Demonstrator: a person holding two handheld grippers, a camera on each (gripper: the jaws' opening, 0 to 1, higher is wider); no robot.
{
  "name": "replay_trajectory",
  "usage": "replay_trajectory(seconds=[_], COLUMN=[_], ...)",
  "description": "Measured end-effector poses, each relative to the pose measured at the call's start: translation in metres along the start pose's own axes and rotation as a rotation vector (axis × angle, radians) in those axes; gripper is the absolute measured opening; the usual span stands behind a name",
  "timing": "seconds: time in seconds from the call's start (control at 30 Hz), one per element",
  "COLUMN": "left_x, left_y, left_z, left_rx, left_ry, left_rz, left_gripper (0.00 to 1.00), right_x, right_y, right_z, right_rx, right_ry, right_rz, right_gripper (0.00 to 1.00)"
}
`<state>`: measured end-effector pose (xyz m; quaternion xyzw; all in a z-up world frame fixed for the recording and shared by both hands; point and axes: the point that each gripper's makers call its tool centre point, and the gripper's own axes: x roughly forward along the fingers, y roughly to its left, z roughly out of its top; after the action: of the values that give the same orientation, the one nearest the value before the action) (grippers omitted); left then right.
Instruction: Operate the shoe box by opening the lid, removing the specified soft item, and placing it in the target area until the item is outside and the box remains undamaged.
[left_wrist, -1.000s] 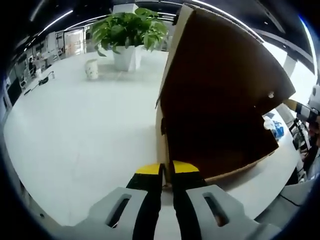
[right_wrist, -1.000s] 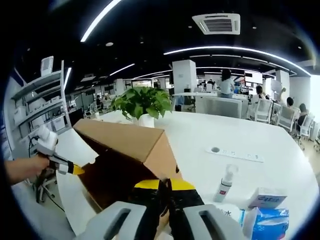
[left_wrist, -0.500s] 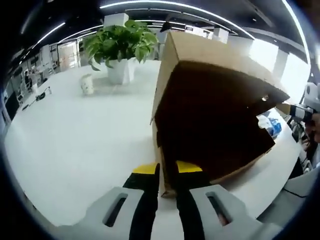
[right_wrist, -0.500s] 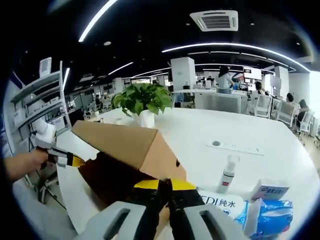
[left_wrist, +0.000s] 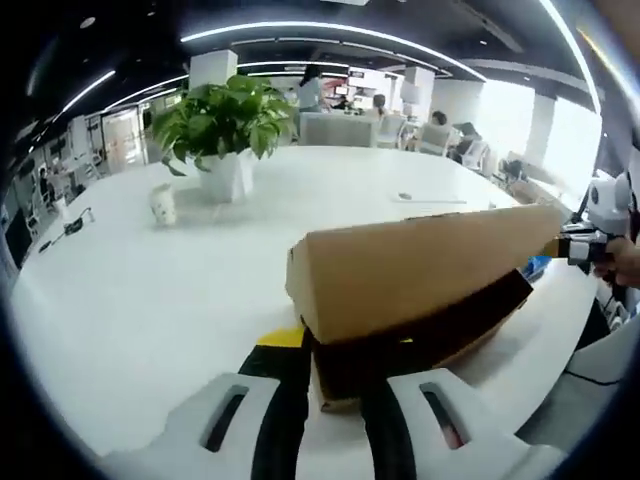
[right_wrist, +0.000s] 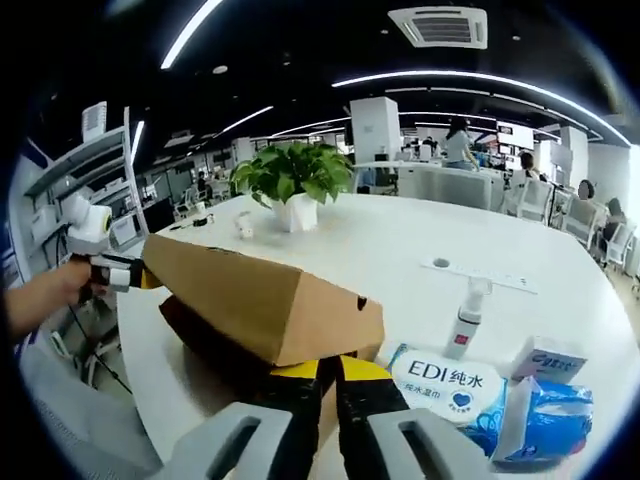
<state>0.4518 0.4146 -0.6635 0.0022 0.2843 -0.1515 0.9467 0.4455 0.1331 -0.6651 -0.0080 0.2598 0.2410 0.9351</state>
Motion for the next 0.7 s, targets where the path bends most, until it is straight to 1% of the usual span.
replay_trajectory(seconds=[0.23, 0.37, 0.57, 0.7], left_x=[-0.001, -0.002, -0.004, -0.005], left_y=[-0.002, -0.004, -0.007, -0.008], left_z=[-0.003, -0.008, -0.014, -0.017], left_rx=[0.02, 0.036, 0.079, 0.098], left_ry=[0.0, 0.008, 0.014, 0.025], left_rz=[-0.015, -0.029, -0.047, -0.051], left_gripper=[0.18, 0.2, 0.26, 0.3], right_x=[0.0, -0.001, -0.003, -0.003], right_y=[0.002, 0.006, 0.015, 0.018], right_z=[-0.006, -0.011, -0.015, -0.018], right_rx=[-0.025, -0.053, -0.093, -0.117], right_ry=[0.009, 0.016, 0.014, 0.019], right_rz=[0.007, 0.032, 0.078, 0.09], right_gripper=[0.01, 0.04, 0.12, 0.18])
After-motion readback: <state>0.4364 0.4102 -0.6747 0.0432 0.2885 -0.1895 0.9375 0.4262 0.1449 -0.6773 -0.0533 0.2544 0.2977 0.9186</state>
